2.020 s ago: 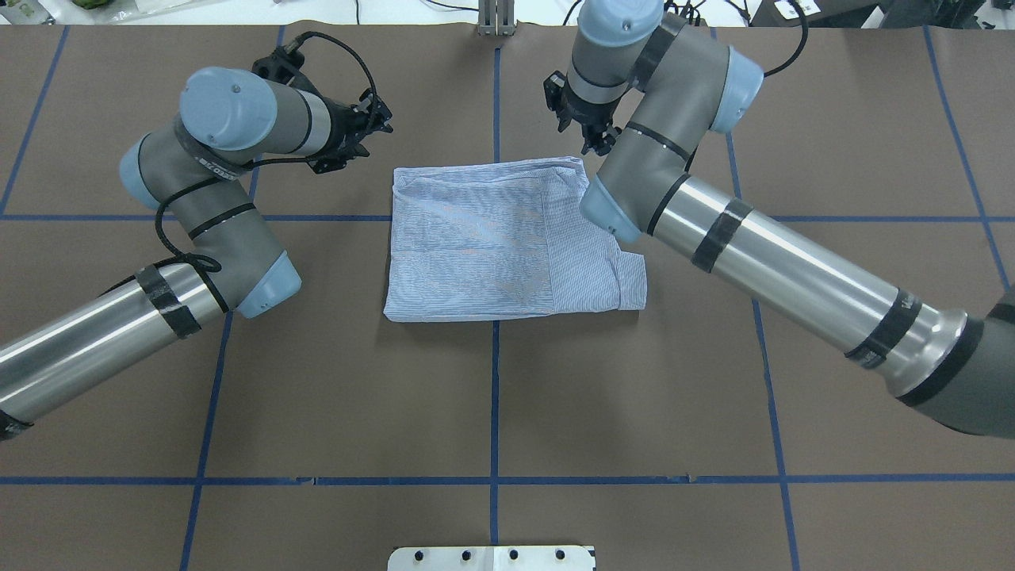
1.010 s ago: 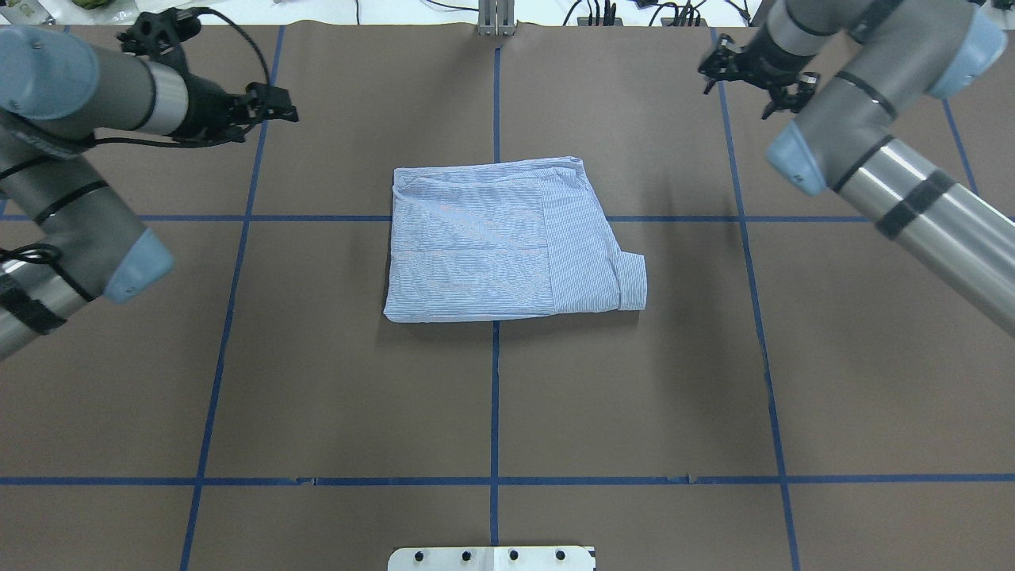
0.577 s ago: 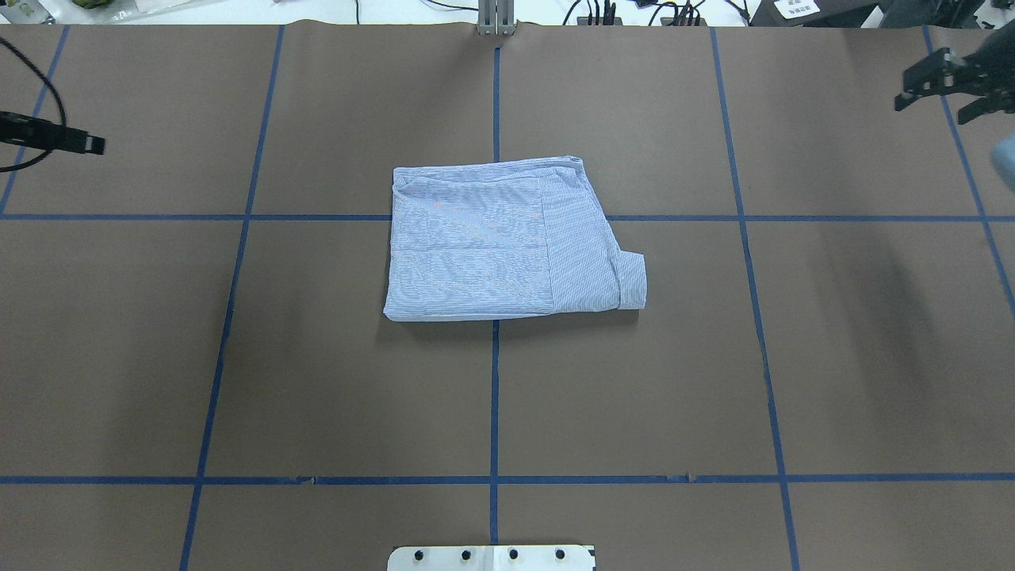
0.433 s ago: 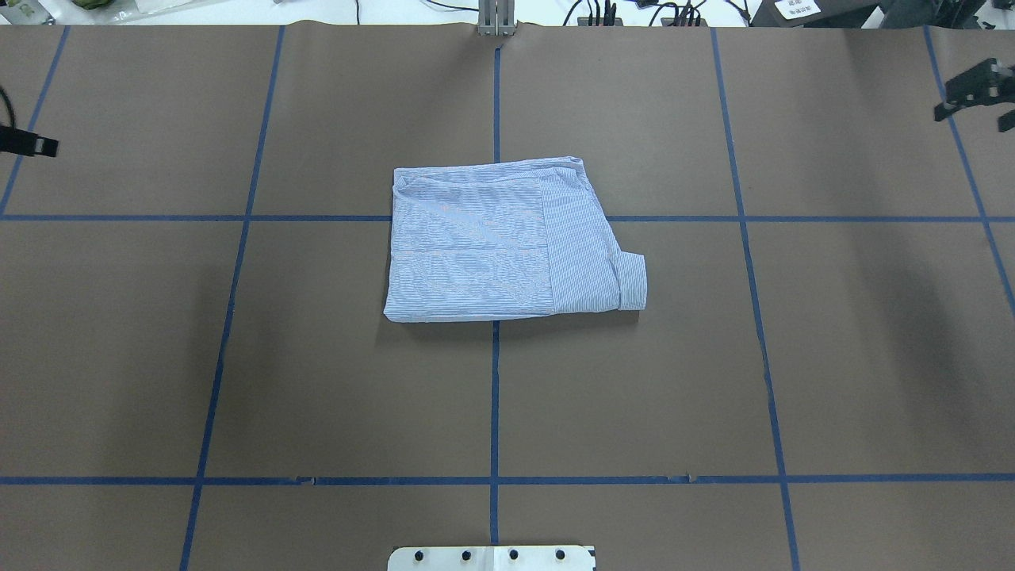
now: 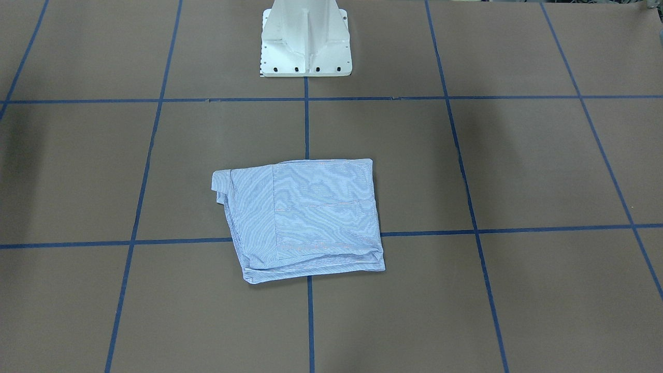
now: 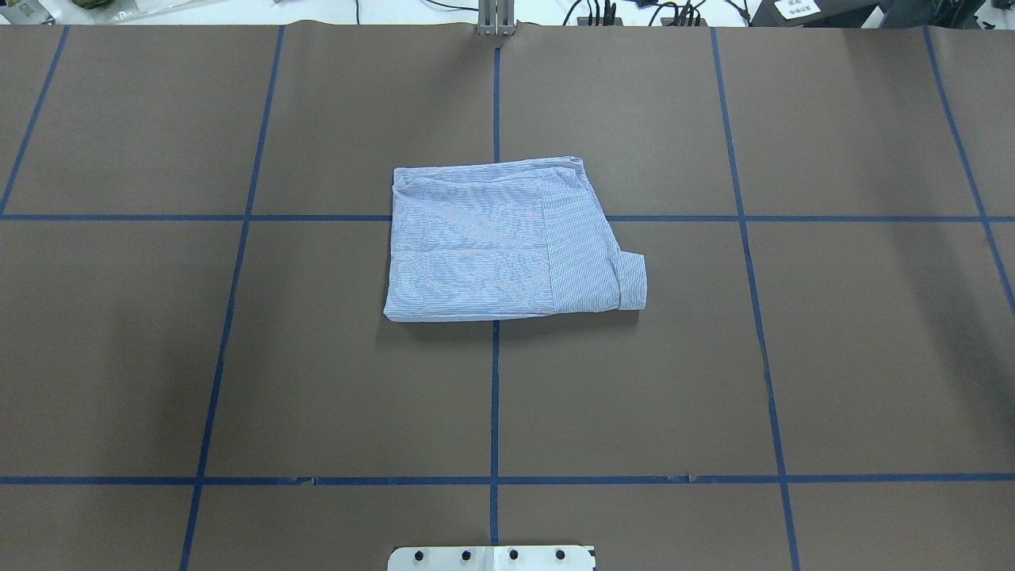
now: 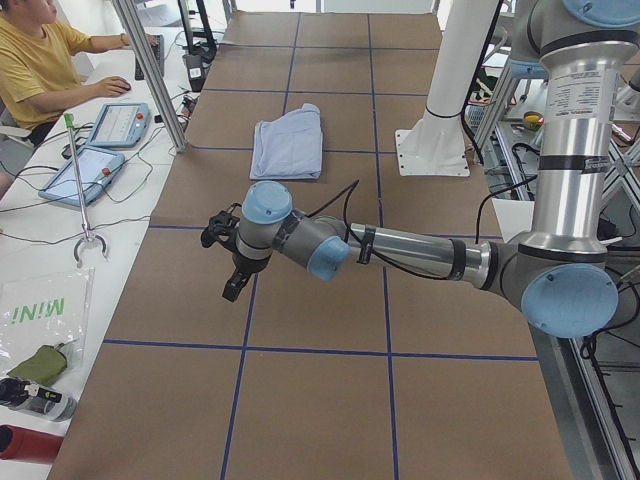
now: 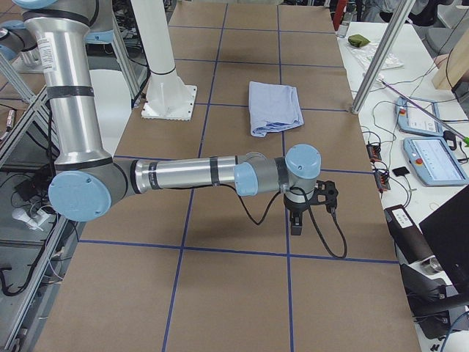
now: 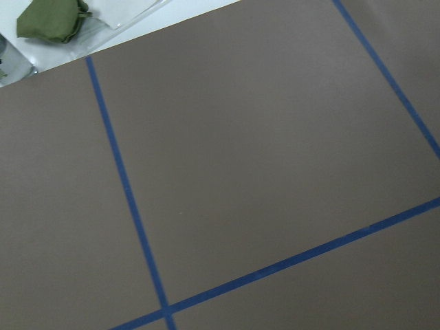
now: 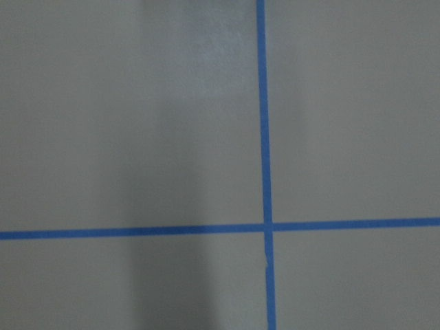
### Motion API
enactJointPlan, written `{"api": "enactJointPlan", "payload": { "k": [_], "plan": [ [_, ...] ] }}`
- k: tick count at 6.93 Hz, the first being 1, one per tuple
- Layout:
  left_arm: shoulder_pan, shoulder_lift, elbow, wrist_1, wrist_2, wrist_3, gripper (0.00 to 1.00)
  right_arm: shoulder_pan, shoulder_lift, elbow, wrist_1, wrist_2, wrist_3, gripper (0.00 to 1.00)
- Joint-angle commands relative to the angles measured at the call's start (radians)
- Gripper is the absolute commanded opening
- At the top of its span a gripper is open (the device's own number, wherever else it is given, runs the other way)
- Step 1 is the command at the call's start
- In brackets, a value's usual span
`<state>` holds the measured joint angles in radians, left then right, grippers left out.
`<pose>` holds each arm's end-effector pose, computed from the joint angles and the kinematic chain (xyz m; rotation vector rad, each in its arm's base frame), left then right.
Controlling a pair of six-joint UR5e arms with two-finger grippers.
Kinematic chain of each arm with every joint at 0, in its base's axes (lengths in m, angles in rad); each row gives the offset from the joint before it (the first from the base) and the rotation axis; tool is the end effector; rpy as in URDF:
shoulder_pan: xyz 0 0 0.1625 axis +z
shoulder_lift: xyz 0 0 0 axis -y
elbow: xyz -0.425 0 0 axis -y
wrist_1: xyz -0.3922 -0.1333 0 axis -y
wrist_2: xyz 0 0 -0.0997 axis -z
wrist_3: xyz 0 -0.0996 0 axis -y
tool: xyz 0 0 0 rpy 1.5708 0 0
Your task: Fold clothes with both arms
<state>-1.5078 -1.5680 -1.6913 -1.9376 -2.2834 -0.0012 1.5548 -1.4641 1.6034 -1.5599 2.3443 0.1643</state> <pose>-0.0358 -0.5149 0.5617 0.4415 0.7136 0.2307 0.0550 -0.5439 0.5862 0.0726 -0.7818 0.0825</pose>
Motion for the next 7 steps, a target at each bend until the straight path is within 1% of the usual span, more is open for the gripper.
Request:
{"api": "enactJointPlan", "payload": {
  "k": [1, 2, 3, 5, 7],
  "plan": [
    [-0.034, 0.025, 0.01, 0.075, 0.001, 0.05, 1.0, 0.034, -0.047, 0.085, -0.159, -0.02, -0.081, 1.0],
    [-0.035, 0.029, 0.009, 0.077, 0.001, 0.05, 1.0, 0.025, -0.065, 0.09, -0.195, -0.019, -0.119, 1.0],
    [-0.032, 0.064, 0.005, 0.072, -0.001, 0.035, 1.0, 0.025, -0.073, 0.096, -0.216, -0.02, -0.124, 1.0],
    [-0.034, 0.068, 0.005, 0.068, 0.001, 0.046, 1.0, 0.022, -0.096, 0.105, -0.22, -0.061, -0.126, 1.0],
    [-0.035, 0.071, -0.001, 0.069, 0.004, 0.046, 1.0, 0.014, -0.099, 0.105, -0.22, -0.057, -0.126, 1.0]
  ]
}}
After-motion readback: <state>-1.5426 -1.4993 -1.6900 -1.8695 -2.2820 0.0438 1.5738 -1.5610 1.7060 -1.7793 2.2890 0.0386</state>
